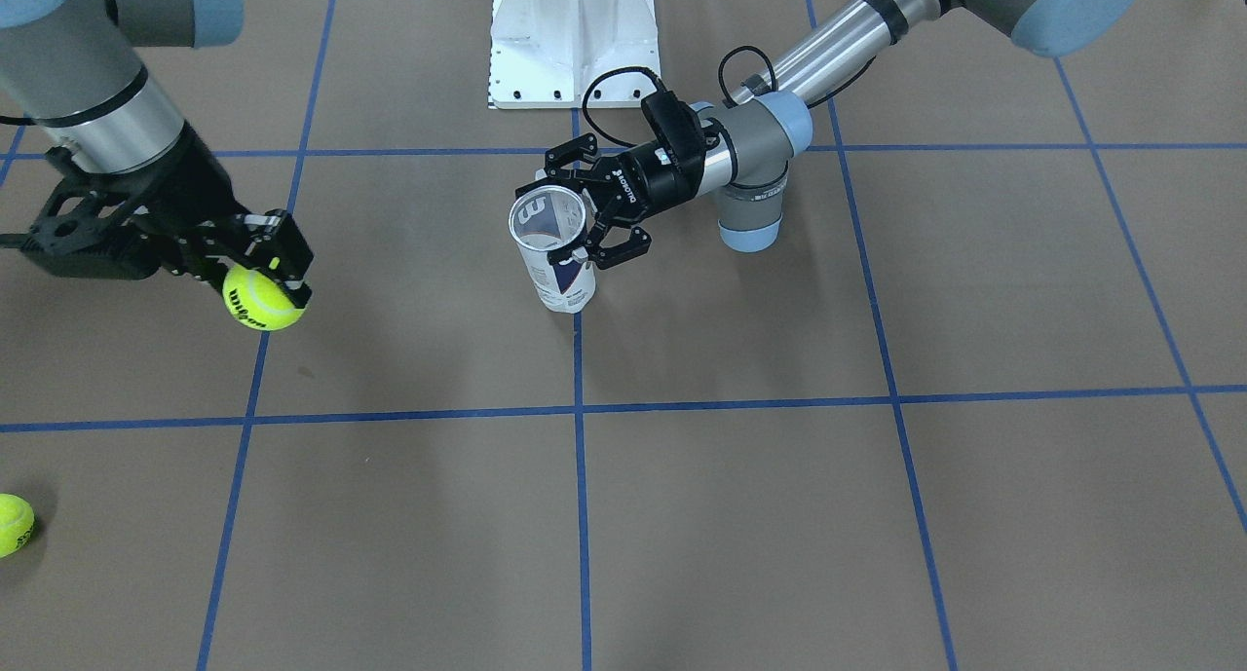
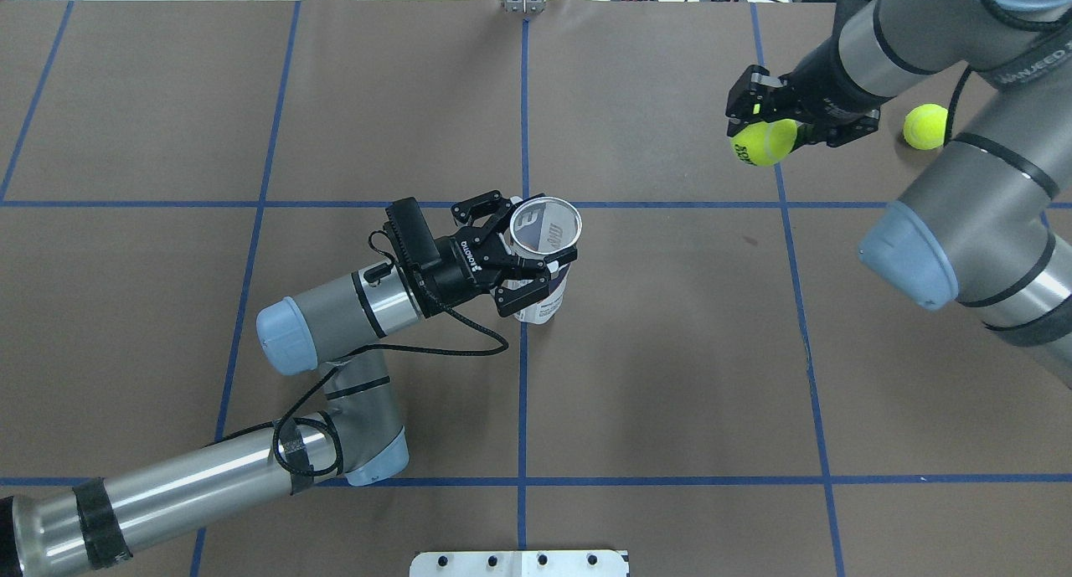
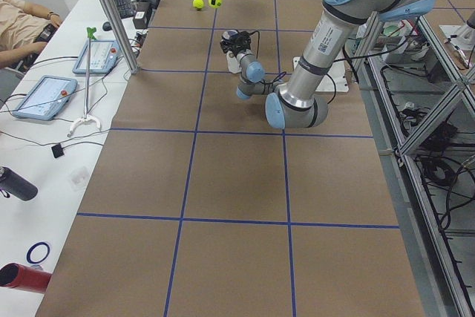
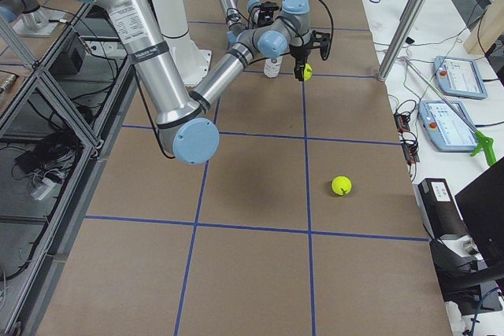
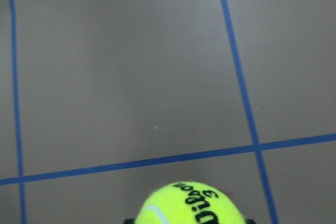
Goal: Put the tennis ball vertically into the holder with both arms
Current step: 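Carry the tennis ball with the right gripper above the held can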
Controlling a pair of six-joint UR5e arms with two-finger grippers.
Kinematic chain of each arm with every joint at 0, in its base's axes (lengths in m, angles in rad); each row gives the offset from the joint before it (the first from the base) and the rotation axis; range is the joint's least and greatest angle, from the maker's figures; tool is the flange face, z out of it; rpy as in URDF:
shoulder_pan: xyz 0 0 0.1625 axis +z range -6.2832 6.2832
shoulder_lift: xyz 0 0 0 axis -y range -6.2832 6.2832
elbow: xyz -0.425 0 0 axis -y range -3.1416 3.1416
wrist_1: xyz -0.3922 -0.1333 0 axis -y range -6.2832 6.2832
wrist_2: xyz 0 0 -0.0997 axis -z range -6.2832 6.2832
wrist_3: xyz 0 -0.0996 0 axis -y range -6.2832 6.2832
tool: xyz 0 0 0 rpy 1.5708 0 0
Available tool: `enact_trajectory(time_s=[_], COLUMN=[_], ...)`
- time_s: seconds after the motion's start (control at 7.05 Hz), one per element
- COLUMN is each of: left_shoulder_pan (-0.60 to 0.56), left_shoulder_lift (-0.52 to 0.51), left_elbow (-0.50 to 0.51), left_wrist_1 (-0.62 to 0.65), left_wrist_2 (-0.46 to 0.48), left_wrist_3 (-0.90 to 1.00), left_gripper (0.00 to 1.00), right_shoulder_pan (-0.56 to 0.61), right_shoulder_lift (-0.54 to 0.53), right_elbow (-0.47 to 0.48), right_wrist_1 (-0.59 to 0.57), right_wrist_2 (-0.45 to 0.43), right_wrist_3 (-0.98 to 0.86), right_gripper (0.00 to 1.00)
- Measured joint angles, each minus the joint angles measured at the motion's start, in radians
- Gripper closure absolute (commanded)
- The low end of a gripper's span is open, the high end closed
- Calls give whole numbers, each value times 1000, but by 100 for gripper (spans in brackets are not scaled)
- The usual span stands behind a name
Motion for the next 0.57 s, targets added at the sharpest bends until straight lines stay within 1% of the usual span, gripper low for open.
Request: enact_trajectory(time_s=[0.28, 0.57], left_shoulder_pan=[1, 1], left_shoulder_lift=[-1, -2], left_elbow=[-1, -1], left_wrist_1=[0, 0], left_wrist_2=[0, 0], left_wrist_3=[0, 0], left_gripper=[23, 23], right_shoulder_pan=[-95, -193], right_shoulder_lift=[140, 268], right_elbow=[4, 3], right_wrist_1=[-41, -160], right_wrist_2=[-36, -114], right_wrist_3=[176, 248], right_gripper=[100, 100])
